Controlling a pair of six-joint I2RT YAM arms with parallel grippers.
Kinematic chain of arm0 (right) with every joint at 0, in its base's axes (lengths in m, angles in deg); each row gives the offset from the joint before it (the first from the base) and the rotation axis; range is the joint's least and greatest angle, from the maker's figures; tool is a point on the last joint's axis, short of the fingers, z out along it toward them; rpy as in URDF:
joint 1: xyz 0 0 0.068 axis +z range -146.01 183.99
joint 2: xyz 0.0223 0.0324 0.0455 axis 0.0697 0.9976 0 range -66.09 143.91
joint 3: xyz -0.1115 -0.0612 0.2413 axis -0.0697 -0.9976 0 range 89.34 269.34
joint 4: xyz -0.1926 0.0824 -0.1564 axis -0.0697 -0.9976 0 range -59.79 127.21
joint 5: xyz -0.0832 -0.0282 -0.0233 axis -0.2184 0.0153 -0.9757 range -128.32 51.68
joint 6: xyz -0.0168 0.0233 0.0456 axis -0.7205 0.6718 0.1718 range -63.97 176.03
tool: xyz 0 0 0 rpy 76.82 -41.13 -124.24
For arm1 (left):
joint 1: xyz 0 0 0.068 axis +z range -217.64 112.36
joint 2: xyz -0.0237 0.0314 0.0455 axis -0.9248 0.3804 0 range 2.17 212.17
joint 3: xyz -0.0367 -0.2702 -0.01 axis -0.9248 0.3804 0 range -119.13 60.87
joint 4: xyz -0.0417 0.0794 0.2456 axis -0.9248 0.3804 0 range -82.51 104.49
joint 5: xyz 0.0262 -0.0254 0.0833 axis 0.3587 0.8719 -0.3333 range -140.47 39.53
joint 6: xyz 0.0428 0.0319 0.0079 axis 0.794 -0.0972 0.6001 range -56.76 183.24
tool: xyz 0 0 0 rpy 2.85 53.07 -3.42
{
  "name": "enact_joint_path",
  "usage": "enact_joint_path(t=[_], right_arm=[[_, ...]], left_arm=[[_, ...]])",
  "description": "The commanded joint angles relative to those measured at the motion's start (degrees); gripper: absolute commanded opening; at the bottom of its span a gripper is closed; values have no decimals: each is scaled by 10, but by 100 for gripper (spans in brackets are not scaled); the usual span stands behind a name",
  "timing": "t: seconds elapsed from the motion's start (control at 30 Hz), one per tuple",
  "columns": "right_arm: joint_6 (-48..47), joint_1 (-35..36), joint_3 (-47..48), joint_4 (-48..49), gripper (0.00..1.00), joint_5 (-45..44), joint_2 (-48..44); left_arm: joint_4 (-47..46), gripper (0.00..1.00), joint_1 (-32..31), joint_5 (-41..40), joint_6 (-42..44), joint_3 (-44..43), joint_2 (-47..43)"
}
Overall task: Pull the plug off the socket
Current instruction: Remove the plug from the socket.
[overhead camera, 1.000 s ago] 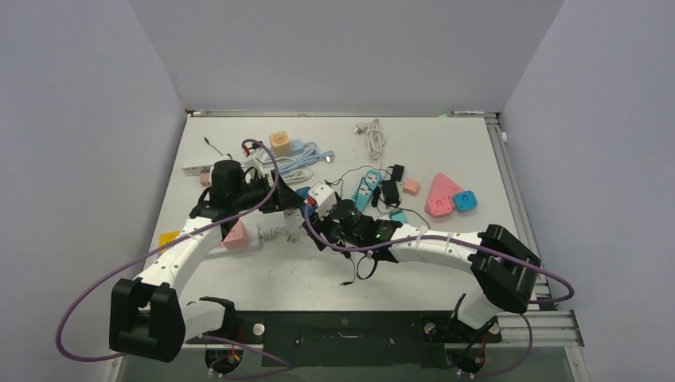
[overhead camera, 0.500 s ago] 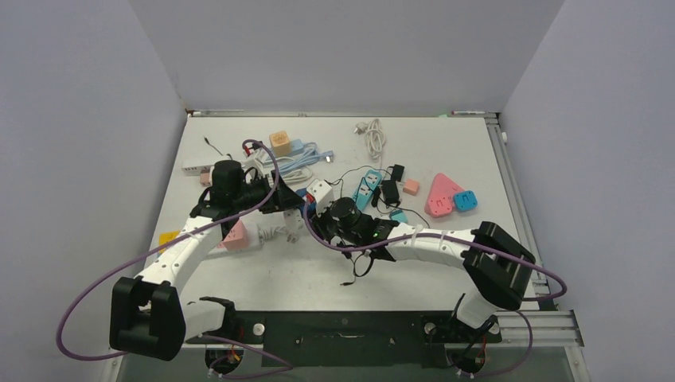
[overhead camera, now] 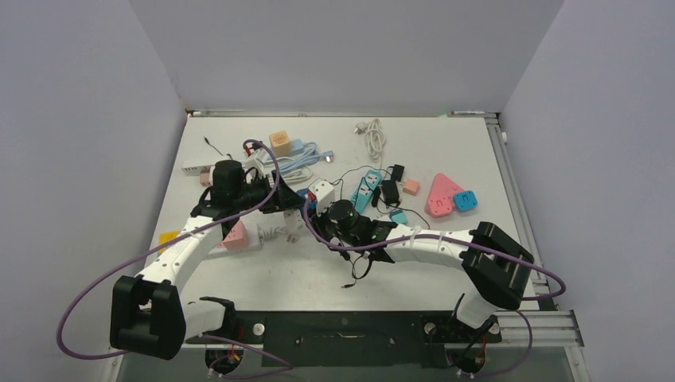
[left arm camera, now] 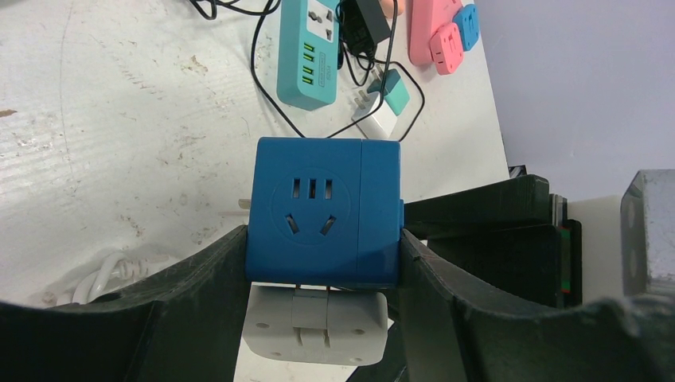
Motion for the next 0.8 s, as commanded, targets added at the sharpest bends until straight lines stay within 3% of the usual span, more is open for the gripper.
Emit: enact_joint_path(t=[0.0,0.43,0.77], right_arm=[[49,5,11,16,5,-61,-7],[20,38,-13,30,5,-61,-46],[-26,50,-38,22,5,-58,-106]], left_arm=[[-35,0,-3,13,-13,-34,-14],[-38,0,-4,23,-12,-34,-12],[12,0,-54,12,30,-55,8]])
